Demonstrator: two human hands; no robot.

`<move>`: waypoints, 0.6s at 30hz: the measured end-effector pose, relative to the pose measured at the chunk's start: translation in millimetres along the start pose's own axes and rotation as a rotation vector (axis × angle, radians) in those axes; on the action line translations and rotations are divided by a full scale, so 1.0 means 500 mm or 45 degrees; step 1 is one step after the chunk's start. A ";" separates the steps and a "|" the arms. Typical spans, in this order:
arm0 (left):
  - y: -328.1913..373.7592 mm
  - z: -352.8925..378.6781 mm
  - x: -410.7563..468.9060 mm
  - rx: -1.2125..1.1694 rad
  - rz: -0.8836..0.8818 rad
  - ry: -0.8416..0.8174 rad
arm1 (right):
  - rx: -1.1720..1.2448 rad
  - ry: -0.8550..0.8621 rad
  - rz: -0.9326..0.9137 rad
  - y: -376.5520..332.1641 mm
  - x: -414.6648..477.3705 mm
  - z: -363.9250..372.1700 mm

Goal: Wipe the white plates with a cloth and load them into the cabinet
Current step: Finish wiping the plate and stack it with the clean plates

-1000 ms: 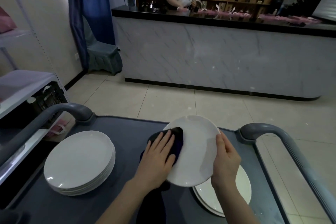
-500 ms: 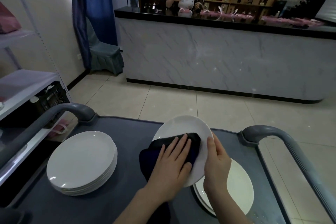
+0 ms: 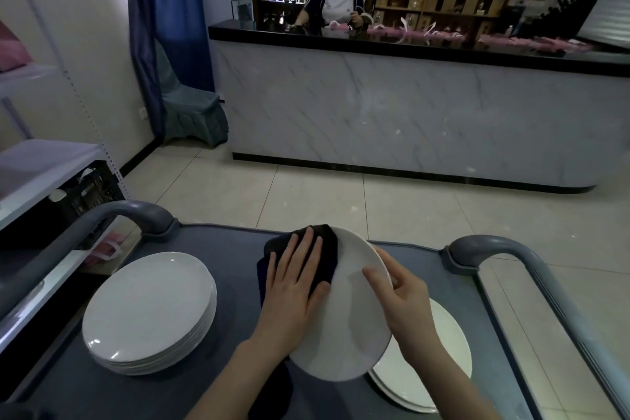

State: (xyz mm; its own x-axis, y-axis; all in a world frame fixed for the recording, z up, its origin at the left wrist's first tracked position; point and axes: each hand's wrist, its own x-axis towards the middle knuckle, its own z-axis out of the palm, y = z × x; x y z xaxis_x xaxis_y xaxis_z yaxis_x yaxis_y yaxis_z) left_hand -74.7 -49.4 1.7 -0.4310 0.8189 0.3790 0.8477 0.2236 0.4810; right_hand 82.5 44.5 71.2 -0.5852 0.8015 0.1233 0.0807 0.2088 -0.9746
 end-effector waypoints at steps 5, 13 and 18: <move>-0.005 -0.027 0.018 -0.013 0.013 0.021 | -0.085 -0.171 -0.032 -0.003 0.001 -0.010; -0.028 -0.093 0.050 -0.365 -0.035 -0.200 | -0.463 -0.365 -0.171 -0.020 0.039 -0.026; -0.014 -0.105 0.044 -0.300 -0.042 -0.176 | -0.696 -0.344 -0.142 -0.019 0.061 -0.042</move>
State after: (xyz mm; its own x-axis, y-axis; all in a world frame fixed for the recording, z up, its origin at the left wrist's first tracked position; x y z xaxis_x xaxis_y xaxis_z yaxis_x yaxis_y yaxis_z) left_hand -106.3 -60.6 48.2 -0.3969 0.8812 0.2566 0.7319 0.1352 0.6679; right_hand 80.5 78.9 87.9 -0.7918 0.6029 0.0976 0.3672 0.5976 -0.7128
